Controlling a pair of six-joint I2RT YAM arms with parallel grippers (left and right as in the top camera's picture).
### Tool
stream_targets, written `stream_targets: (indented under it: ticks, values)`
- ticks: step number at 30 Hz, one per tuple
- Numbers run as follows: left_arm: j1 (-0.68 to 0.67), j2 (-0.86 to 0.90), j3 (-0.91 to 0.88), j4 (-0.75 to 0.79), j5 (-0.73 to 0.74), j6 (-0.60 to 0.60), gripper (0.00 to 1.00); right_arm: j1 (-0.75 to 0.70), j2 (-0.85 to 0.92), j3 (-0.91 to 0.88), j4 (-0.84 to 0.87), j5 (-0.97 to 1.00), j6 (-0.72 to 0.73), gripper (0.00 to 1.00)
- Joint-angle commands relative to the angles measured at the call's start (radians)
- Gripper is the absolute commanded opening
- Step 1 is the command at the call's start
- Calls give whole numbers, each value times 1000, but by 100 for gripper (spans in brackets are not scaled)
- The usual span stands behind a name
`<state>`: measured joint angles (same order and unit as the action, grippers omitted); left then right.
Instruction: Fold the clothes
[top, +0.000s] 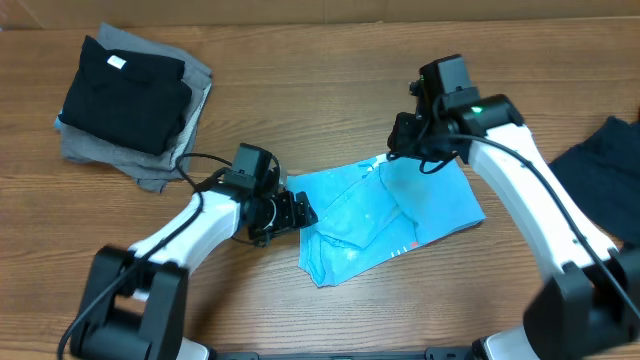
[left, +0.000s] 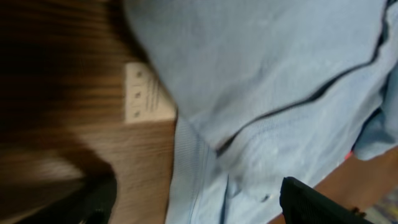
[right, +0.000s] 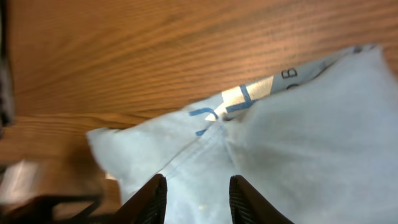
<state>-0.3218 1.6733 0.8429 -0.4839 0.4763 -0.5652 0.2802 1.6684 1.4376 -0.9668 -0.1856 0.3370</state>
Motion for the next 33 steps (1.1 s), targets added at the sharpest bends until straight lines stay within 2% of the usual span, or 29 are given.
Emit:
stream_targets:
  ticks: [1, 4, 9, 10, 13, 14, 19, 23, 26, 29, 33]
  values:
    - [-35, 113, -11, 83, 115, -83, 85, -6, -77, 28, 0, 5, -27, 37]
    - [-64, 199, -11, 154, 191, -128, 80, -6, -108, 28, -2, 6, -27, 38]
    - [-101, 264, -11, 157, 222, -146, 57, -6, -128, 28, -5, 13, -27, 39]
    - [-100, 264, -11, 156, 224, -146, 49, -6, -129, 28, -6, 18, -27, 39]
    - [-95, 258, -10, 151, 236, -146, 12, -6, -129, 28, -14, 29, -27, 39]
    - [-90, 256, -10, 144, 240, -144, 4, -6, -129, 28, -16, 31, -27, 39]
    - [0, 201, -5, 16, 239, -5, 4, -7, -130, 28, -32, 80, -27, 39]
    - [190, 92, 58, -249, 135, 169, 4, -21, -130, 28, -57, 116, -23, 40]
    - [357, 2, 180, -473, 20, 315, 4, -39, -130, 28, -67, 117, -5, 40]
    - [439, -41, 293, -565, -31, 326, 4, -50, -130, 28, -58, 117, 4, 39]
    - [423, -59, 439, -584, 75, 297, 4, -62, -130, 28, -51, 117, 4, 40]
